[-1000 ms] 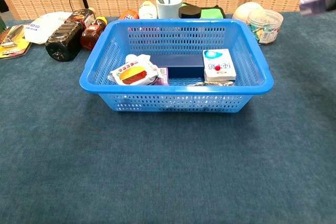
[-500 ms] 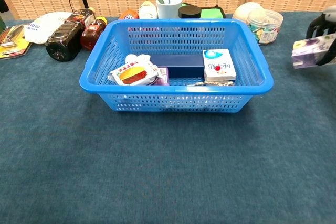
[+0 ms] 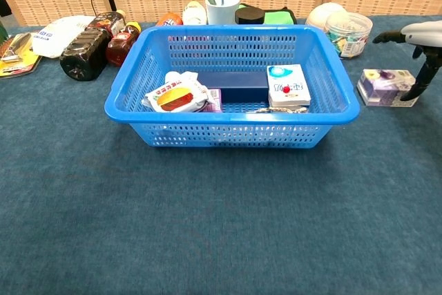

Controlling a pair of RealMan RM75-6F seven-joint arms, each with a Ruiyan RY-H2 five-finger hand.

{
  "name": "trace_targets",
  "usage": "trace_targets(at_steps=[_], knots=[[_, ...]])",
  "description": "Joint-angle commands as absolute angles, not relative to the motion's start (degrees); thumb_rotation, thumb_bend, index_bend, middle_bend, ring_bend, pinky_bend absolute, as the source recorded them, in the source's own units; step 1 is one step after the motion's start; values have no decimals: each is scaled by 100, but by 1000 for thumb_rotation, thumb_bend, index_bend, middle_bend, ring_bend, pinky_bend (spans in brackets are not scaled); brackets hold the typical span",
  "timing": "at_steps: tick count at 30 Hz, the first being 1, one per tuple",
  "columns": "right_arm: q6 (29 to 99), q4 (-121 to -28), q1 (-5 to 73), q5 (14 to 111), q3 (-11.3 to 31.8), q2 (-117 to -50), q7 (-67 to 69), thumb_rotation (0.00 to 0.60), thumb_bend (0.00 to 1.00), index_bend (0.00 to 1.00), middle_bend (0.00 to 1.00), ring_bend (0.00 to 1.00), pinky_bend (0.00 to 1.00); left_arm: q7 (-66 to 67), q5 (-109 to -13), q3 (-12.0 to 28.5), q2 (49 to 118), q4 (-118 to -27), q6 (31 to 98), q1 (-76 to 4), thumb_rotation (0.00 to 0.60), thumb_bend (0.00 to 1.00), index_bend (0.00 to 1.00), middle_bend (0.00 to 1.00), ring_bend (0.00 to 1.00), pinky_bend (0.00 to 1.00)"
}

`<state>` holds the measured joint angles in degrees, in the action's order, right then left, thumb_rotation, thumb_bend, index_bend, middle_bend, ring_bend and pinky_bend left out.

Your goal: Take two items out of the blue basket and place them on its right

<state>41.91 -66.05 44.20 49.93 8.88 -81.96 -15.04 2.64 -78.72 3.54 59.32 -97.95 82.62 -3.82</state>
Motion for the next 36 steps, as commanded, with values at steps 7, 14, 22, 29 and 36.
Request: trace_targets(at_steps=[7, 14, 22, 29, 36], knots=[[4954, -7580, 4343, 4854, 899, -7644, -2258, 600, 0, 0, 0, 0, 104, 310, -7996, 303, 5934, -9859, 8333, -355, 600, 0, 0, 0, 0, 0], [5936, -9250, 4286, 5302, 1174, -6819, -2733, 600, 0, 0, 0, 0, 117, 253, -7972, 317, 5893, -9921, 8312, -361, 600, 0, 0, 0, 0, 0], [5876, -10242, 4791, 4996, 1569, -6649, -3278, 600, 0, 0, 0, 0, 118, 170, -7965, 328, 5841, -9950, 8276, -378, 600, 0, 0, 0, 0, 0], [5706, -10476, 5509, 4293, 1823, -6994, -3856, 600, 0, 0, 0, 0, 127, 77, -7875, 366, 5805, -9909, 8198, -410, 600, 0, 0, 0, 0, 0], [5361, -10308, 6077, 3579, 1839, -7472, -3973, 600, 0, 0, 0, 0, 136, 80, -7779, 397, 5799, -9871, 8094, -462, 600, 0, 0, 0, 0, 0]])
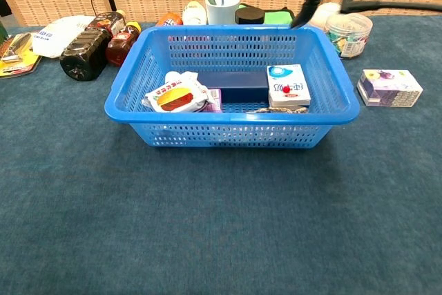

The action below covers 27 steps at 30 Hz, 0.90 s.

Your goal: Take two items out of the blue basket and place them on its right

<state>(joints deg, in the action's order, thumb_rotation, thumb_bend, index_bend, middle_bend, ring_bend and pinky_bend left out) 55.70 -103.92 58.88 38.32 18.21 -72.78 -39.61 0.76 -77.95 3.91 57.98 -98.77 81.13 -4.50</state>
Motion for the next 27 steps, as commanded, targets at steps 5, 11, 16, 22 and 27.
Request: trace_targets(at_steps=[5, 11, 16, 22, 27], knots=[[4855, -10018, 6430, 3219, 1766, -7751, -3793, 600, 0, 0, 0, 0, 140, 115, -7671, 428, 5803, -9853, 7997, -511, 600, 0, 0, 0, 0, 0], [4382, -9476, 6725, 3336, 1645, -8093, -3509, 600, 0, 0, 0, 0, 142, 159, -7576, 453, 5816, -9842, 7915, -557, 600, 0, 0, 0, 0, 0], [3873, -8946, 6923, 3489, 1473, -8345, -3239, 600, 0, 0, 0, 0, 151, 186, -7520, 468, 5822, -9838, 7894, -572, 600, 0, 0, 0, 0, 0], [3285, -8565, 7097, 3841, 1278, -8514, -2908, 600, 0, 0, 0, 0, 154, 253, -7432, 490, 5845, -9828, 7847, -604, 600, 0, 0, 0, 0, 0], [3177, -8309, 7178, 4254, 1230, -8679, -2645, 600, 0, 0, 0, 0, 153, 315, -7389, 499, 5867, -9833, 7837, -620, 600, 0, 0, 0, 0, 0]])
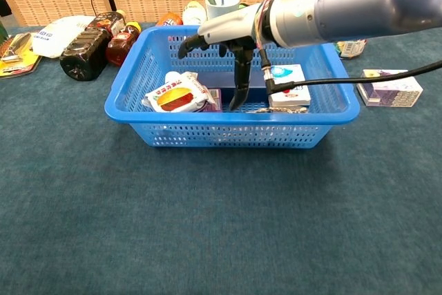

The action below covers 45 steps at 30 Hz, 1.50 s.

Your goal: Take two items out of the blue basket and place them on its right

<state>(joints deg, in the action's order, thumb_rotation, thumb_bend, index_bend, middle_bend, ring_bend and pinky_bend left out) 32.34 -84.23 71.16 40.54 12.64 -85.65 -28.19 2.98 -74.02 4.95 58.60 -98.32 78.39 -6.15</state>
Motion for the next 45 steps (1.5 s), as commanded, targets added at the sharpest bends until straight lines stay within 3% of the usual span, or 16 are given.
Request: trace_targets(at_steps=[1, 12, 18, 21, 24, 29, 40, 45], knots=[[3181, -8292, 7181, 4296, 1236, -8699, -2605, 600, 0, 0, 0, 0, 153, 319, -7386, 499, 5869, -9834, 7836, -622, 600, 0, 0, 0, 0, 0], [3177, -7799, 7416, 4753, 1023, -9101, -2442, 600, 0, 16, 0, 0, 153, 355, -7312, 519, 5886, -9824, 7807, -648, 600, 0, 0, 0, 0, 0], [3201, -7582, 7560, 4679, 877, -9303, -2516, 600, 0, 119, 0, 0, 153, 294, -7293, 535, 5872, -9812, 7821, -640, 600, 0, 0, 0, 0, 0], [3321, -7498, 7584, 4738, 831, -9433, -2543, 600, 3, 199, 56, 0, 159, 274, -7286, 538, 5866, -9805, 7812, -644, 600, 0, 0, 0, 0, 0], [3464, -7400, 7550, 4906, 817, -9576, -2504, 600, 88, 308, 183, 45, 191, 268, -7281, 537, 5860, -9803, 7794, -652, 600, 0, 0, 0, 0, 0], [3608, -7252, 7443, 5210, 849, -9729, -2295, 600, 299, 505, 386, 202, 273, 260, -7271, 537, 5856, -9802, 7781, -657, 600, 0, 0, 0, 0, 0], [3912, -7314, 7190, 5671, 1020, -9622, -1892, 600, 454, 576, 429, 229, 320, 253, -7294, 521, 5842, -9808, 7772, -662, 600, 0, 0, 0, 0, 0], [4019, -7479, 7095, 5735, 1143, -9428, -1759, 600, 478, 580, 429, 229, 325, 232, -7313, 514, 5836, -9810, 7797, -649, 600, 0, 0, 0, 0, 0]])
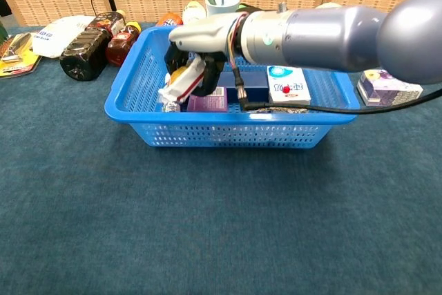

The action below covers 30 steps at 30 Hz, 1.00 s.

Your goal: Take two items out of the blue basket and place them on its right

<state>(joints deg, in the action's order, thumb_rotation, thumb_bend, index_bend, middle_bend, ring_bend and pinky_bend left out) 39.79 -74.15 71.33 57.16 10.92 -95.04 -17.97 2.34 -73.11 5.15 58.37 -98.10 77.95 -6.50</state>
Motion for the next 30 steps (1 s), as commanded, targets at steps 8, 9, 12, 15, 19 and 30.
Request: trace_targets(at_steps=[8, 9, 12, 15, 19, 30], knots=[[4470, -8186, 6731, 5686, 1435, -8510, -1629, 600, 486, 575, 429, 229, 329, 201, -7392, 476, 5820, -9822, 7800, -642, 600, 0, 0, 0, 0, 0], [4502, -8250, 6687, 5670, 1458, -8416, -1603, 600, 486, 575, 429, 229, 330, 192, -7398, 473, 5818, -9821, 7801, -640, 600, 0, 0, 0, 0, 0], [4830, -8339, 6446, 5673, 1562, -8041, -1530, 600, 488, 573, 427, 233, 339, 167, -7396, 472, 5810, -9816, 7788, -642, 600, 0, 0, 0, 0, 0], [5192, -8221, 6164, 5686, 1639, -7766, -1414, 600, 493, 573, 426, 240, 348, 181, -7427, 457, 5810, -9826, 7789, -645, 600, 0, 0, 0, 0, 0], [5280, -7979, 5897, 5655, 1622, -7503, -1254, 600, 496, 574, 426, 240, 358, 187, -7566, 402, 5795, -9873, 7858, -613, 600, 0, 0, 0, 0, 0], [5090, -6850, 5001, 5778, 1209, -7279, -387, 600, 510, 585, 427, 240, 361, 284, -7631, 371, 5841, -9901, 7970, -566, 600, 0, 0, 0, 0, 0]])
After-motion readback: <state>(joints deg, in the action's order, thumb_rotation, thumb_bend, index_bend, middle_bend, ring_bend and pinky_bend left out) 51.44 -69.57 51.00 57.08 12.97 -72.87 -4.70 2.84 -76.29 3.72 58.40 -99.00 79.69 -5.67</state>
